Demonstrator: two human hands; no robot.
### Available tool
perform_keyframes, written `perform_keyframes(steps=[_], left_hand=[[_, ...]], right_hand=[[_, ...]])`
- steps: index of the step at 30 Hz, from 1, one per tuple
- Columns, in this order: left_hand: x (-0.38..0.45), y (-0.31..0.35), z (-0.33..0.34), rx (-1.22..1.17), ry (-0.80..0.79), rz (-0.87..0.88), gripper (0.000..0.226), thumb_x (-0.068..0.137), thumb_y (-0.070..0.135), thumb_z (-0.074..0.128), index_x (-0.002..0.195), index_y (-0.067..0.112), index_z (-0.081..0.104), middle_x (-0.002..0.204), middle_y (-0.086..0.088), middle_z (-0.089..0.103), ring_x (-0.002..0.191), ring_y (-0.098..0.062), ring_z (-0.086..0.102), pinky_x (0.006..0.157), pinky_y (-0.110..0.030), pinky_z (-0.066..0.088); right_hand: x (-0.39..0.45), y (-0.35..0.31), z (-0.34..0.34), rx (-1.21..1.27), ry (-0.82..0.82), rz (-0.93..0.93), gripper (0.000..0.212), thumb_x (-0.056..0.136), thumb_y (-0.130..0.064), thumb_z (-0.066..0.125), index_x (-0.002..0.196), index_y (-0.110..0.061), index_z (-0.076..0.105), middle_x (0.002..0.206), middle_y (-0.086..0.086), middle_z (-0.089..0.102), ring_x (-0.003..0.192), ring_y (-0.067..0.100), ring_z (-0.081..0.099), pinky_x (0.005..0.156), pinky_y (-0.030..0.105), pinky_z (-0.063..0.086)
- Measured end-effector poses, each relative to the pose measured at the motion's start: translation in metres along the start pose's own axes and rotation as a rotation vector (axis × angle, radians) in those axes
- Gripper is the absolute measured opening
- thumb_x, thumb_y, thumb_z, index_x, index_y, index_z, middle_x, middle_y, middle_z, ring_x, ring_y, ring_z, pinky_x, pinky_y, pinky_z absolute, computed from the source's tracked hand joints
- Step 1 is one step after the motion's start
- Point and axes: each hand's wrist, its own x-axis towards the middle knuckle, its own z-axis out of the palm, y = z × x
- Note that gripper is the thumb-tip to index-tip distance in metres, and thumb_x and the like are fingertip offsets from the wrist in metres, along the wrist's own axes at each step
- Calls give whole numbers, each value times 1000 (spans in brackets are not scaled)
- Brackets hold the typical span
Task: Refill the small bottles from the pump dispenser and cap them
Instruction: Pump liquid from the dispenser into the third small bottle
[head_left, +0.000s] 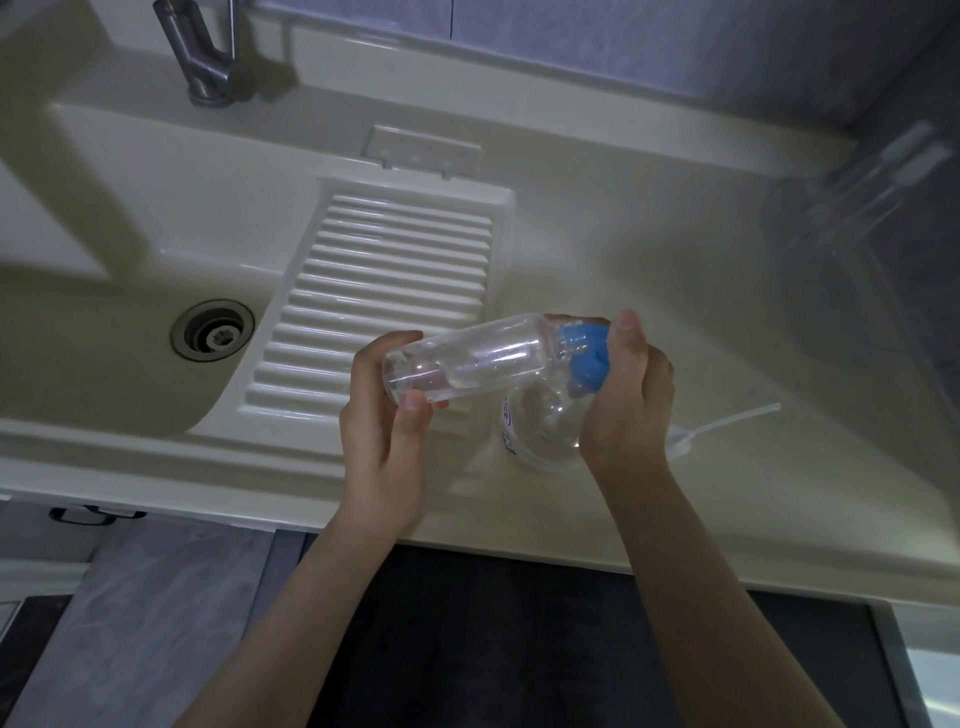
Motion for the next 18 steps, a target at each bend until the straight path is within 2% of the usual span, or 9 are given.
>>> perform_keyframes(steps=[2,5,6,8,10,12,13,15,18], left_hand=[[0,1,0,-11,-5,5,44,94,50,41,117,13,46,86,4,55,66,-12,49,60,-21,38],[0,2,1,-14,-11,7,46,94,51,41,117,12,46,87,-2,55,67,-12,49,60,-19,38],[0,2,1,-14,-11,5,47,94,51,41,117,10,46,87,-3,55,66,-13,49,60,-19,38],[1,2,1,-14,-11,4,50,94,52,41,117,8,46,87,-1,55,65,-12,49,60,-19,38],[0,1,1,-8,-8,5,51,94,51,41,117,6,46,87,4,56,65,-11,50,59,-20,38],[0,1,1,-5,-1,3,51,94,51,41,118,6,45,88,11,57,64,-10,50,58,-21,38],[0,1,1,-6,3,1,52,94,51,41,118,5,45,87,12,58,64,-9,50,58,-20,38],[1,2,1,-6,9,2,54,94,52,40,118,4,45,86,14,57,63,-7,49,57,-19,38],[1,2,1,-1,12,10,54,94,54,40,118,5,45,83,13,56,60,-8,47,55,-21,38]], right_hand=[[-2,-3,-3,-5,-13,28,51,80,-59,25,51,-45,64,53,-13,59,67,16,52,81,45,47],[-4,-8,-6,15,-6,40,51,97,-41,33,65,-6,53,57,-3,39,71,31,51,88,59,43],[-4,-9,-5,12,-9,44,58,94,-45,33,74,7,47,58,-3,36,73,36,49,86,61,42],[-3,-13,-2,10,-31,36,80,75,-61,24,79,17,45,57,9,38,67,34,46,79,58,44],[-2,-14,0,15,-32,12,87,67,-63,18,74,19,48,56,15,37,59,30,41,70,56,44],[-3,-15,-1,20,-9,5,71,74,-55,26,58,12,44,49,7,31,53,24,36,67,55,43],[-4,-15,-3,25,21,8,56,77,-46,30,46,-1,43,48,-1,30,52,17,35,67,54,43],[-5,-14,-4,39,43,18,52,79,-36,32,36,-8,40,47,-4,28,52,8,34,65,45,38],[-4,-10,-2,27,14,24,49,75,-49,32,42,-16,47,47,1,39,53,14,39,69,40,38]])
